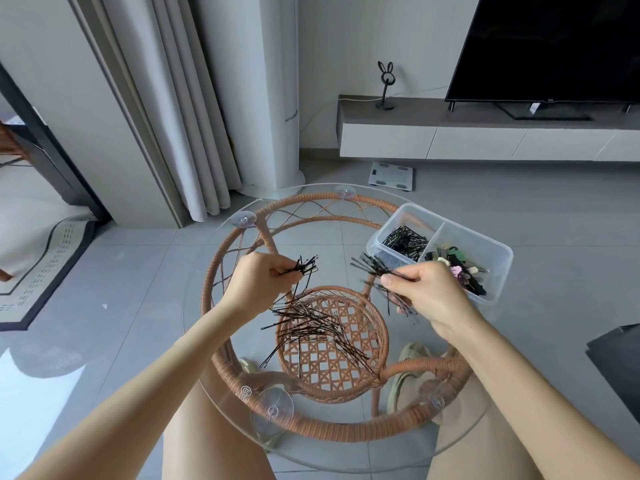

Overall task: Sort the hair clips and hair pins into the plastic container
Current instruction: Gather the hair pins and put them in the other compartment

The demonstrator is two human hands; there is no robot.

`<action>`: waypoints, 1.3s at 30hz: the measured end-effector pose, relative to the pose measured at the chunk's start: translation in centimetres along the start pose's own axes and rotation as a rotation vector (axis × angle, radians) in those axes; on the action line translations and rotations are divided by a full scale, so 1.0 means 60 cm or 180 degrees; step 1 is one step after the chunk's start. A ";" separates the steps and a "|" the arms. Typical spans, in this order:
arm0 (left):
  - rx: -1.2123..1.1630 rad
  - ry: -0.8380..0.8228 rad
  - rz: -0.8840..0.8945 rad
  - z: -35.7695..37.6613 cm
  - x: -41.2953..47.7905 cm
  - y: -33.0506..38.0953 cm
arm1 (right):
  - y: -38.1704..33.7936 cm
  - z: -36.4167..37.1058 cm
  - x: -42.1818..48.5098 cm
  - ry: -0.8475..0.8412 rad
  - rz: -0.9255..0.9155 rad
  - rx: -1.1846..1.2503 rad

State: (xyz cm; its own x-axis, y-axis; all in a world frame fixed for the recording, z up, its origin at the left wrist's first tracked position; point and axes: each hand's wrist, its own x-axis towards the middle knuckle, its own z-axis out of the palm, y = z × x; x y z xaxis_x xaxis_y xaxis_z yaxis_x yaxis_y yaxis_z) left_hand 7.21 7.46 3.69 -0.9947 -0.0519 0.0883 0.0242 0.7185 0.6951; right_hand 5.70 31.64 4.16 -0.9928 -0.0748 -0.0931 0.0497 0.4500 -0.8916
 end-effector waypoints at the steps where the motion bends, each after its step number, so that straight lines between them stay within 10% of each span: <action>1: -0.0076 0.0014 -0.0005 -0.002 0.005 0.005 | -0.005 -0.011 0.008 0.0069 0.0005 0.0070; 9: -0.0345 0.0118 0.0083 -0.006 0.030 0.043 | -0.025 -0.070 0.134 0.1333 0.0353 -0.0849; 15: -0.0466 0.0234 0.0244 0.001 0.054 0.069 | -0.025 -0.033 0.190 0.1057 0.0931 -0.1575; 39: 0.1343 -0.0829 0.0374 0.210 0.214 0.231 | -0.009 -0.138 0.118 0.0883 0.0155 -0.0083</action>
State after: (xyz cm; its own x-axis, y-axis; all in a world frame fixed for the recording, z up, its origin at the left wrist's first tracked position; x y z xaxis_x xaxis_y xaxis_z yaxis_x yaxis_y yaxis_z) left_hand -6.47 25.49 5.46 -0.9808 0.1822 -0.0696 0.1487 0.9295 0.3377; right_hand -2.26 38.25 7.68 -0.9813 0.1924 -0.0075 0.0989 0.4701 -0.8771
